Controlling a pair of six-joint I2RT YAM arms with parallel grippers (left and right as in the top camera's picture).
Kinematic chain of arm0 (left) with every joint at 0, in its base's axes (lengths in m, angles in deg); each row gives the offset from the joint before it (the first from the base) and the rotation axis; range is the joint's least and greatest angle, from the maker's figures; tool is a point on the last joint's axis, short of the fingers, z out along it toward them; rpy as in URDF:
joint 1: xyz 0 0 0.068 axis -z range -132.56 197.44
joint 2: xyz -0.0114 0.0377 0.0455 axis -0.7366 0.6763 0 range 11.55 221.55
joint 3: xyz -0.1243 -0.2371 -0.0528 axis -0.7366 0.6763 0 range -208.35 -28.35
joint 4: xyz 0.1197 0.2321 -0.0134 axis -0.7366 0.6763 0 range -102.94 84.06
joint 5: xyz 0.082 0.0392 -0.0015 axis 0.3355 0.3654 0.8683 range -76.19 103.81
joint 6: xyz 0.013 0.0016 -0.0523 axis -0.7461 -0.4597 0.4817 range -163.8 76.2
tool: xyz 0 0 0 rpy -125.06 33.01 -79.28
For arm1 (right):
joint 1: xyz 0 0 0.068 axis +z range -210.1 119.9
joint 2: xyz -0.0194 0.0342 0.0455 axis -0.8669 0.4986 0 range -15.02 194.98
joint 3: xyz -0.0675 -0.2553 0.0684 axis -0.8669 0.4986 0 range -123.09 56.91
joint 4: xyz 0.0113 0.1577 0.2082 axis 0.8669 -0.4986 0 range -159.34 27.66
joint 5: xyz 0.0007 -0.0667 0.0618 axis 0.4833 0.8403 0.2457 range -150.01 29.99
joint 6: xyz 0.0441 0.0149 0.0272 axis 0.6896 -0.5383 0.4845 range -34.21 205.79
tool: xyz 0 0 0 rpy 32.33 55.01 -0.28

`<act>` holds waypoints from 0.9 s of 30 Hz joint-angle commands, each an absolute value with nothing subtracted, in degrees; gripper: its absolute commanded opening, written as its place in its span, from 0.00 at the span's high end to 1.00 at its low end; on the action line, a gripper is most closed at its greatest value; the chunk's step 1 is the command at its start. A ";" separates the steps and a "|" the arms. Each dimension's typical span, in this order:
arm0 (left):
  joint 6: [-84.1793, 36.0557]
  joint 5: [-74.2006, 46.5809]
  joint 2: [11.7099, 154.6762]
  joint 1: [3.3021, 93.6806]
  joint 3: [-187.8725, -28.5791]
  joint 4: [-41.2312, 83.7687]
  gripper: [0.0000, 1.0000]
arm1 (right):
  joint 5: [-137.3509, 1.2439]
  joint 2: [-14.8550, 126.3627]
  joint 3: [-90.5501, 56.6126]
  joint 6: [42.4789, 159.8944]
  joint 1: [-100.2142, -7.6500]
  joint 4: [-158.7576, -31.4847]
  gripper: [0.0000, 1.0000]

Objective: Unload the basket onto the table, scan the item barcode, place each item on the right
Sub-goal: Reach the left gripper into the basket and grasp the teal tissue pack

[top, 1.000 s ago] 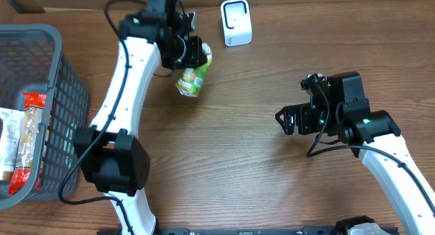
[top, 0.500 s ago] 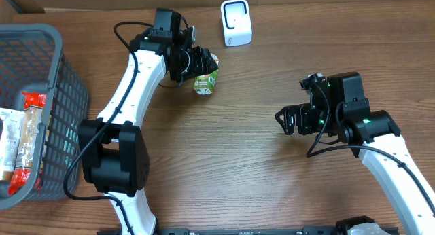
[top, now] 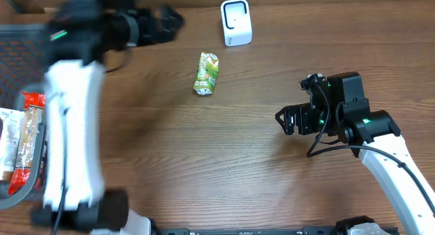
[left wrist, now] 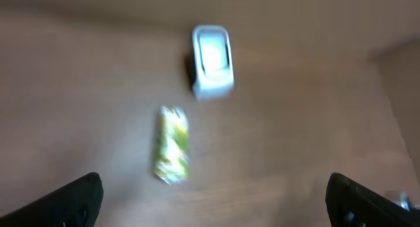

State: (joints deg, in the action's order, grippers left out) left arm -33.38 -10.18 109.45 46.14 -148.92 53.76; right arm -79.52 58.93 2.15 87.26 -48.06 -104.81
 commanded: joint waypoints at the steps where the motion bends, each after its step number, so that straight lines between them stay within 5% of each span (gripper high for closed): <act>1: -46.19 -8.17 101.52 39.91 -151.87 57.19 0.00 | -79.60 58.96 0.59 87.22 -48.22 -104.49 0.00; 8: -42.91 -3.38 98.11 15.74 -151.28 69.74 0.00 | -79.58 58.96 0.59 87.22 -48.22 -104.49 0.00; 15: -37.78 -6.20 101.39 -7.50 -143.28 69.04 0.00 | -79.58 58.96 0.59 87.22 -48.22 -104.49 0.00; 27: -46.54 -5.55 109.24 -7.80 -123.53 53.80 0.00 | -79.58 58.96 0.59 87.22 -48.22 -104.49 0.00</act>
